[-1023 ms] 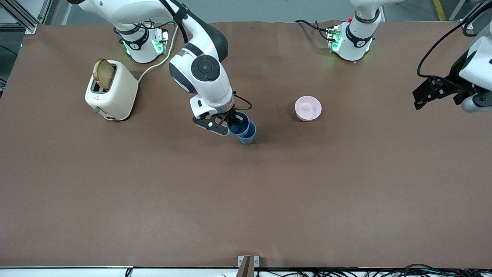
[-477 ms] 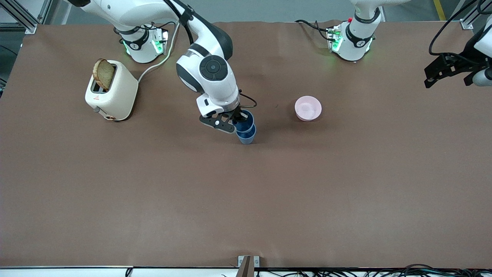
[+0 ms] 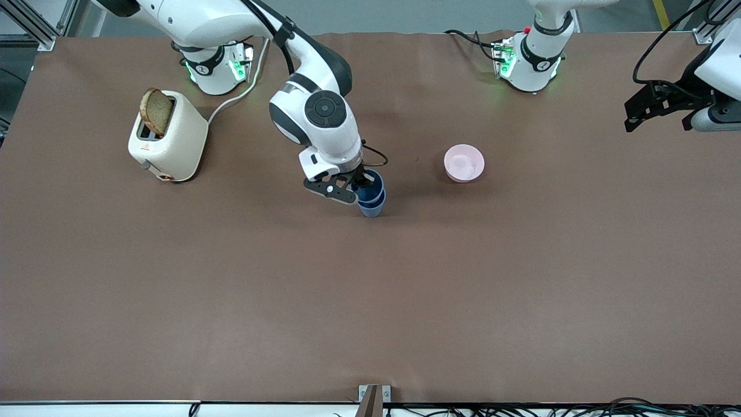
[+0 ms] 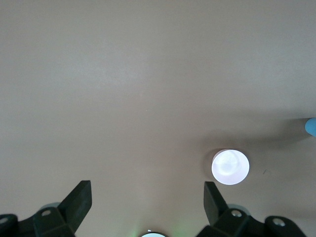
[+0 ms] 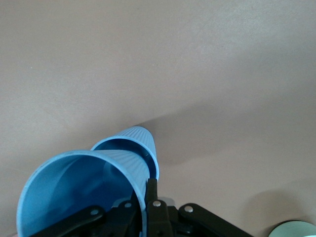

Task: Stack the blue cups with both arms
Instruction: 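Lower the held blue cup into the center cup with the right gripper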

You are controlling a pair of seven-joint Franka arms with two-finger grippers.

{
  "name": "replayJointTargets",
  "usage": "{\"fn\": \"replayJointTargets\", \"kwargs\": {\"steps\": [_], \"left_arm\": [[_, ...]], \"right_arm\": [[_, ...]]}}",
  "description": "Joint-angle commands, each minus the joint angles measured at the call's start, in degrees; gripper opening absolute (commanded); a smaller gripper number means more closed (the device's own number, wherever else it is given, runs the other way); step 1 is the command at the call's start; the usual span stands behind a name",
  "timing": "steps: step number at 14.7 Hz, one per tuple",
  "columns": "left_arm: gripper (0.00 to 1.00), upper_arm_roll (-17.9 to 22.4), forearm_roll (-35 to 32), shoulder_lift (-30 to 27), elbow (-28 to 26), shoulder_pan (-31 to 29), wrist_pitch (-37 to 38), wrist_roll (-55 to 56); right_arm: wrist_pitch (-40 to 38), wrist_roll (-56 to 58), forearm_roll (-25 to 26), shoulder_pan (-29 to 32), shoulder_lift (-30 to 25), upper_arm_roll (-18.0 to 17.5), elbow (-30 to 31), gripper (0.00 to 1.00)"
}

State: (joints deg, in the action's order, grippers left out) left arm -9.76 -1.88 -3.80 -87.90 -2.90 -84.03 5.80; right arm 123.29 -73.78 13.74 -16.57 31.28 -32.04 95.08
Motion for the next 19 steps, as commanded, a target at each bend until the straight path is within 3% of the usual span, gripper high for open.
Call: {"fn": "replayJointTargets", "kwargs": {"steps": [1, 9, 12, 14, 19], "left_arm": [[1.0, 0.09, 0.82, -0.68, -0.61, -0.09, -0.52, -0.62], [1.0, 0.27, 1.44, -0.06, -0.35, -0.53, -0.61, -0.7], [1.0, 0.27, 1.53, -0.06, -0.26, -0.62, -0.61, -0.7], [1.0, 0.27, 1.53, 0.02, -0.35, -0.53, -0.61, -0.62], [1.0, 0.27, 1.53, 0.02, -0.35, -0.53, -0.61, -0.62]], "right_arm": [[0.46, -1.72, 1.99, -0.13, 0.8, -0.4, -0.51, 0.01], [0.46, -2.15, 3.57, -0.74, 2.03, -0.4, -0.51, 0.04], [0.54, -4.87, 6.29, -0.74, 3.0, -0.4, -0.51, 0.07], [0.55, -5.14, 6.21, -0.74, 3.0, -0.4, -0.6, 0.25], [-0.42, -4.97, 5.6, -0.57, 2.56, -1.09, -2.79, 0.42]]}}
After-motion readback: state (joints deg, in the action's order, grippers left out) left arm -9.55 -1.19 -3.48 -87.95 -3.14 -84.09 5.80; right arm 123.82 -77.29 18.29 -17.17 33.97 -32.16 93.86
